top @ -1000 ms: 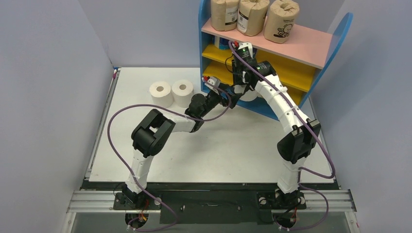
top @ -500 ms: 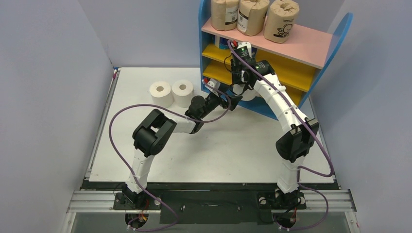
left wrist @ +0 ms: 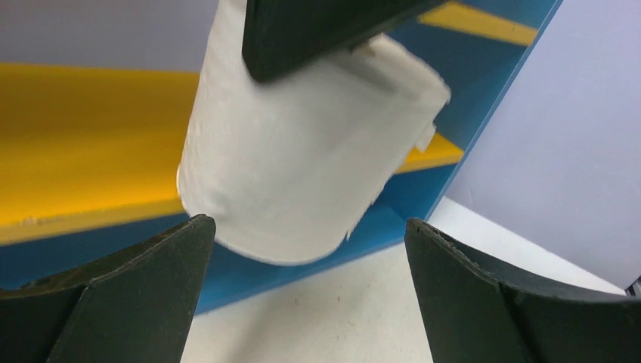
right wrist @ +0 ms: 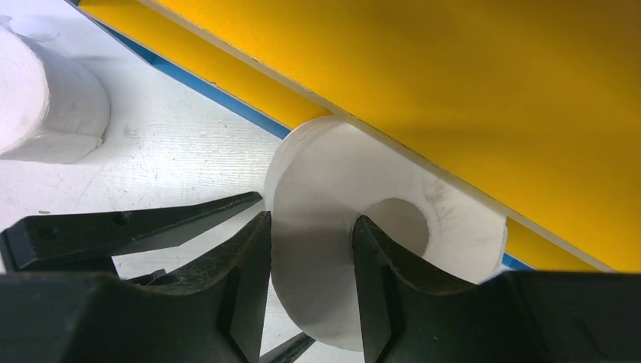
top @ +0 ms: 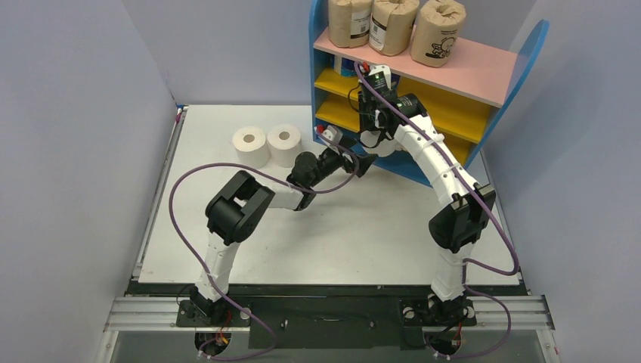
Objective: Place and organize the paper towels onto the shelf
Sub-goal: Place the paper towel on the shelf.
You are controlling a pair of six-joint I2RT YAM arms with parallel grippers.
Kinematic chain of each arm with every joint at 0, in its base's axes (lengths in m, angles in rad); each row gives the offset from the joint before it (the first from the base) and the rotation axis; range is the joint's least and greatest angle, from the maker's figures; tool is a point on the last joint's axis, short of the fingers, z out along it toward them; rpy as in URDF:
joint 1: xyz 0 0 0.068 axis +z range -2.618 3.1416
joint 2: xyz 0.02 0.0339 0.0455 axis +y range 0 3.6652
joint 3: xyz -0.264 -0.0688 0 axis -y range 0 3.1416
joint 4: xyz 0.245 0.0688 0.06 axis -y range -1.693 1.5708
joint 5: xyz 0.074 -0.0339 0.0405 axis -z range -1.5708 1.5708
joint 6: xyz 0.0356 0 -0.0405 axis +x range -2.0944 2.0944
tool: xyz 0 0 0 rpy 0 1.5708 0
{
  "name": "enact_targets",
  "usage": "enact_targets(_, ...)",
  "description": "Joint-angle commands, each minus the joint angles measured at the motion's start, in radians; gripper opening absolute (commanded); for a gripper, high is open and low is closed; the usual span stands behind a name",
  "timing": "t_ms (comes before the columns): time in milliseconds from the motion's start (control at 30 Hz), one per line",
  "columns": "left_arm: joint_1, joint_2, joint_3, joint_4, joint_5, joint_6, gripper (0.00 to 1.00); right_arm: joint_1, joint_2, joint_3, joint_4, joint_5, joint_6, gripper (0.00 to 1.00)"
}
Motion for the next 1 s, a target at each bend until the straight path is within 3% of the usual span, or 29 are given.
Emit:
enact_targets(0, -0.003, -0.017, 0.107, 0.03, -0.011, 0.019, 0.96, -0.021, -0.016, 0.065, 0.093, 0.037, 0.021, 0.25)
enact_targets(433, -0.016, 0.063, 0.236, -0.069, -0.02, 0.023, 0.96, -0.021, -0.008, 0.078, 0.092, 0.027, 0.029, 0.28)
enact_targets(767, -0.017, 0.085, 0.264, -0.091, -0.058, 0.026, 0.96, -0.02, -0.029, 0.071, 0.093, 0.026, 0.042, 0.53)
enact_targets(967, -0.017, 0.09, 0.28, -0.097, -0.069, 0.026, 0.96, -0.02, -0.056, 0.071, 0.096, 0.018, 0.052, 0.59)
